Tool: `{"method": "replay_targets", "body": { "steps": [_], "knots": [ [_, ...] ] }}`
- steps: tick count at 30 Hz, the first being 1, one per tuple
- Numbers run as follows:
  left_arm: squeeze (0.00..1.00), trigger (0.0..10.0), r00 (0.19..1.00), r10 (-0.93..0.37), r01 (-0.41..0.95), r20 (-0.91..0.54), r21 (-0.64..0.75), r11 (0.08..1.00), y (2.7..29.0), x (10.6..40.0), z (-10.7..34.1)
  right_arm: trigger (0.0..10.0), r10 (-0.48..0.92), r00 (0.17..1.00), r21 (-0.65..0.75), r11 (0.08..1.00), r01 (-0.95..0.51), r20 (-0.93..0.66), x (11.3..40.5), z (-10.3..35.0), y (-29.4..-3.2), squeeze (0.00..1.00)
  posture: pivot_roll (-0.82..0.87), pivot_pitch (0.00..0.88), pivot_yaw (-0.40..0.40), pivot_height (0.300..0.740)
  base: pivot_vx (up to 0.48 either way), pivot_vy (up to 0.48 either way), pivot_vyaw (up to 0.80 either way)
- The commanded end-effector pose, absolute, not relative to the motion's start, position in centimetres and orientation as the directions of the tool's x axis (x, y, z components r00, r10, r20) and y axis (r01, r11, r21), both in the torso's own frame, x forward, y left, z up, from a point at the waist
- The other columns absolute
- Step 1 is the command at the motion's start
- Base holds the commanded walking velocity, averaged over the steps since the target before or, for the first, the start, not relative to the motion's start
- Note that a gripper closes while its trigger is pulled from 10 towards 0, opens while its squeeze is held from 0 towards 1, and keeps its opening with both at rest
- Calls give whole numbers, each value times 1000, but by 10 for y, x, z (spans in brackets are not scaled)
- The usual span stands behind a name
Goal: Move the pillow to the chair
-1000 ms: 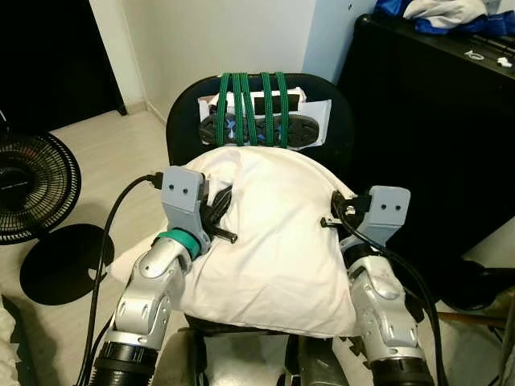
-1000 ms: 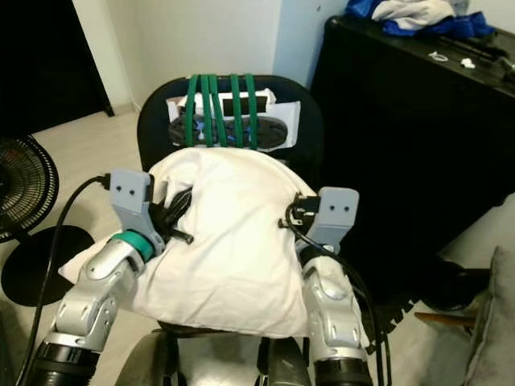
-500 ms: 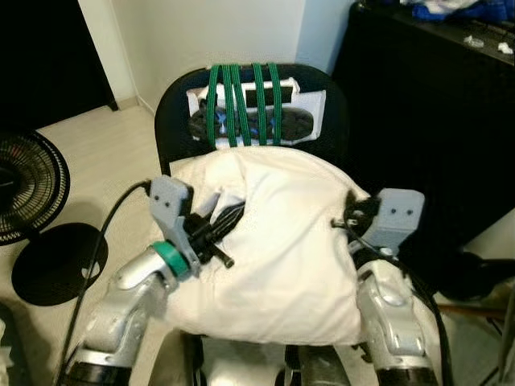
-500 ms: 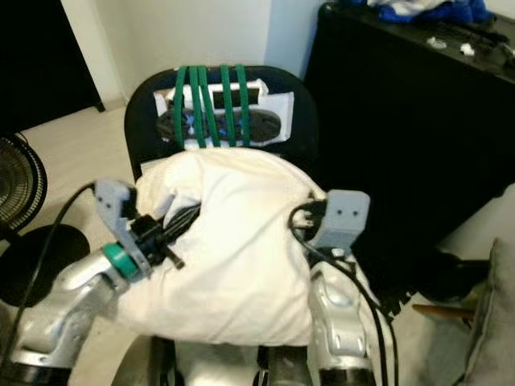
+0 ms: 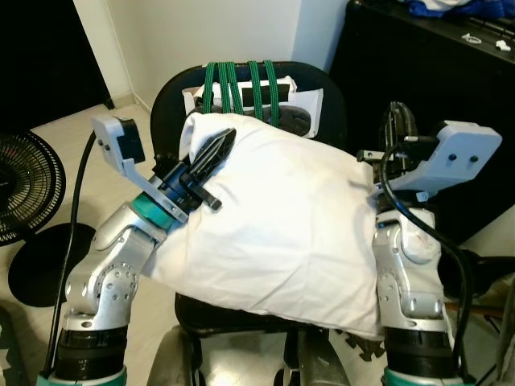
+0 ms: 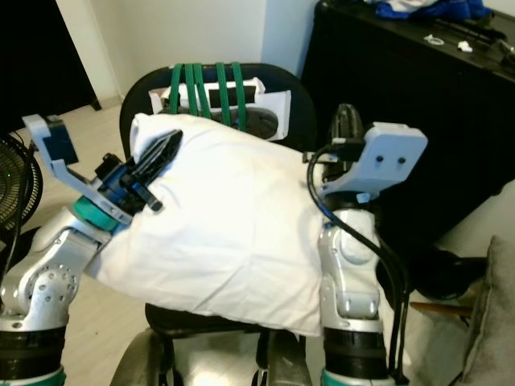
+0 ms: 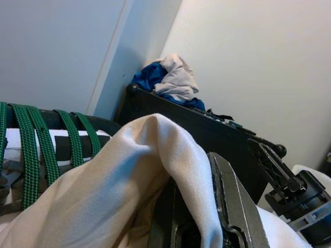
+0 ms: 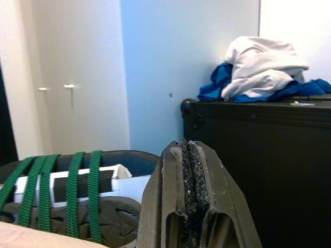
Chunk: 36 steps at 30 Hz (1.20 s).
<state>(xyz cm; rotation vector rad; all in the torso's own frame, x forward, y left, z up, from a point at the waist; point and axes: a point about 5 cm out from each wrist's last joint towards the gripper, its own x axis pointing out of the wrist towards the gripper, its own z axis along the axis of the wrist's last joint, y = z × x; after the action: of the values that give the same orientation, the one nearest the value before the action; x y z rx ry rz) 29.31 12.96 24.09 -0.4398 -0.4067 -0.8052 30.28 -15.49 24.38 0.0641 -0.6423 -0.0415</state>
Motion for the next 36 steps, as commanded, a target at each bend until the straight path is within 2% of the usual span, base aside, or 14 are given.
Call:
{"method": "replay_targets", "body": {
  "steps": [1, 8, 10, 11, 13, 14, 15, 18, 20, 23, 28, 32, 34, 36],
  "knots": [
    [0, 10000, 534, -573, 799, 622, -150, 582, 133, 280, 268, 10000, -56, 800, 71, 997, 16, 598, 300, 242, -153, 0, 78, 44, 16, 616, 0, 0, 0],
    [0, 10000, 523, -646, 820, 555, -123, 558, 132, 274, 264, 10000, -50, 813, 71, 997, 10, 581, 302, 240, -152, 0, 83, 46, 12, 616, 0, 0, 0],
    [0, 10000, 577, -757, 802, 307, -41, 595, 130, 275, 224, 10000, -54, 888, 81, 997, 20, 456, 312, 218, -153, 0, 92, 46, 11, 616, 0, 0, 0],
    [0, 10000, 577, -757, 802, 307, -41, 595, 130, 275, 224, 10000, -54, 888, 81, 997, 20, 456, 312, 218, -153, 0, 92, 46, 11, 616, 0, 0, 0],
    [0, 10000, 647, -753, 759, 119, -4, 651, 135, 277, 182, 10000, -60, 950, 96, 995, 32, 307, 317, 188, -154, 0, 92, 46, 11, 616, 0, 0, 0],
    [0, 10000, 647, -753, 759, 119, -4, 651, 135, 277, 182, 10000, -60, 950, 96, 995, 32, 307, 317, 188, -154, 0, 92, 46, 11, 616, 0, 0, 0],
    [0, 10000, 696, -717, 718, 48, 1, 697, 138, 279, 163, 10000, -52, 970, 82, 996, 33, 238, 317, 171, -154, 0, 92, 46, 11, 616, 0, 0, 0],
    [0, 10000, 744, -668, 668, -4, 36, 744, 142, 281, 147, 10000, -43, 987, 39, 999, 37, 155, 317, 153, -155, 0, 93, 55, 9, 616, 0, 0, 0],
    [0, 10000, 836, -534, 543, -123, 43, 839, 147, 284, 111, 10000, -24, 999, -22, 999, 25, 32, 311, 119, -157, 0, 92, 64, 9, 616, 0, 0, 0],
    [0, 10000, 879, -441, 459, -181, 68, 886, 148, 286, 91, 10000, -7, 999, -50, 999, 5, -48, 306, 98, -157, 0, 92, 67, 8, 616, 0, 0, 0],
    [0, 10000, 921, -344, 367, -185, 114, 923, 148, 297, 81, 10000, 8, 993, -64, 998, -15, -114, 305, 82, -155, 0, 97, 73, -1, 616, 0, 0, 0],
    [0, 10000, 953, -240, 281, -183, 247, 927, 150, 313, 74, 10000, 31, 987, -86, 995, -45, -158, 307, 71, -150, 0, 92, 75, -2, 616, 0, 0, 0],
    [0, 10000, 988, -96, 132, -118, 351, 927, 165, 330, 83, 10000, 52, 987, -100, 993, -67, -152, 310, 71, -144, 0, 92, 75, -2, 616, 0, 0, 0],
    [0, 10000, 999, -19, 36, -49, 370, 928, 178, 339, 96, 10000, 59, 989, -98, 993, -72, -137, 313, 74, -141, 0, 92, 75, -2, 616, 0, 0, 0]
  ]
}}
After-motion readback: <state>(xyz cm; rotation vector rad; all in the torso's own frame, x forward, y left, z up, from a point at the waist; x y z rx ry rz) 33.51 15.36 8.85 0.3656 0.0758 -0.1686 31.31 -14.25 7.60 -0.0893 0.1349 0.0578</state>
